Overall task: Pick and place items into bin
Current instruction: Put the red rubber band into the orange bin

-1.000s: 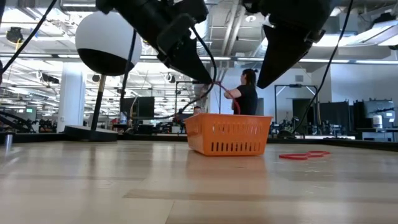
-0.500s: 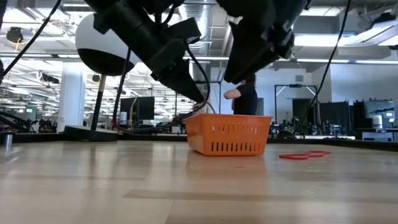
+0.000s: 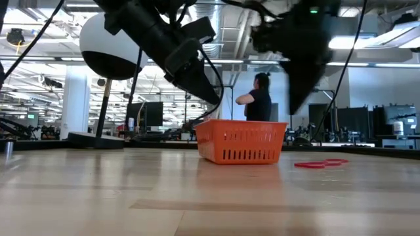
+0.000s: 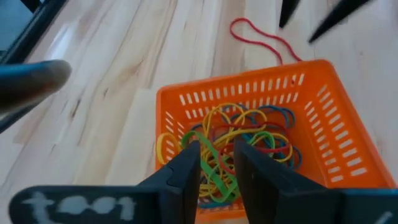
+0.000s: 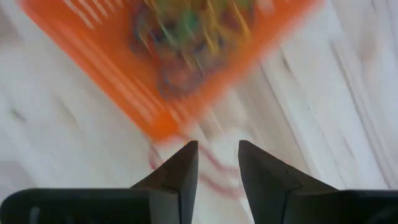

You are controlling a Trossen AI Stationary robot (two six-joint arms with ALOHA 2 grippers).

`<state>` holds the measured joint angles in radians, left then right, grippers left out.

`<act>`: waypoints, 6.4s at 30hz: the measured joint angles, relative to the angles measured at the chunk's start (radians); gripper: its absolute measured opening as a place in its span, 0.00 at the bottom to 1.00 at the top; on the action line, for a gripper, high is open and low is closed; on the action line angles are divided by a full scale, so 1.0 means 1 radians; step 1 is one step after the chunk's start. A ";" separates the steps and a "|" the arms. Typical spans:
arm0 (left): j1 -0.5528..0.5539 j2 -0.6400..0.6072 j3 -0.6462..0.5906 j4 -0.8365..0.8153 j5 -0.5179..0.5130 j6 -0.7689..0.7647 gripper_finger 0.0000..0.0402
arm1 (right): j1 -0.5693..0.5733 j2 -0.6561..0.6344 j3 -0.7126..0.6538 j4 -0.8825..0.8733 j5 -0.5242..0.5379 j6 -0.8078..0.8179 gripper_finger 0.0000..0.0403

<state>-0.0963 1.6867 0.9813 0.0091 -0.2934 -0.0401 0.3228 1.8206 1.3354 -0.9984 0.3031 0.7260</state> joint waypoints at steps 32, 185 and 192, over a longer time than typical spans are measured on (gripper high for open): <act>-0.070 -0.321 0.227 -0.827 -0.115 -0.206 0.22 | 0.011 0.000 -0.264 0.185 -0.157 -0.185 0.27; -0.560 0.032 0.132 -0.659 0.313 -0.397 0.22 | -0.173 -0.044 -0.228 0.633 -0.016 -0.489 0.34; -0.562 0.121 0.132 -0.647 0.443 -0.407 0.22 | -0.173 -0.044 -0.228 0.632 -0.017 -0.489 0.35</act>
<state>-0.6582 1.8081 1.1133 -0.6381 0.1496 -0.4468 0.1501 1.7763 1.1072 -0.3660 0.2863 0.2371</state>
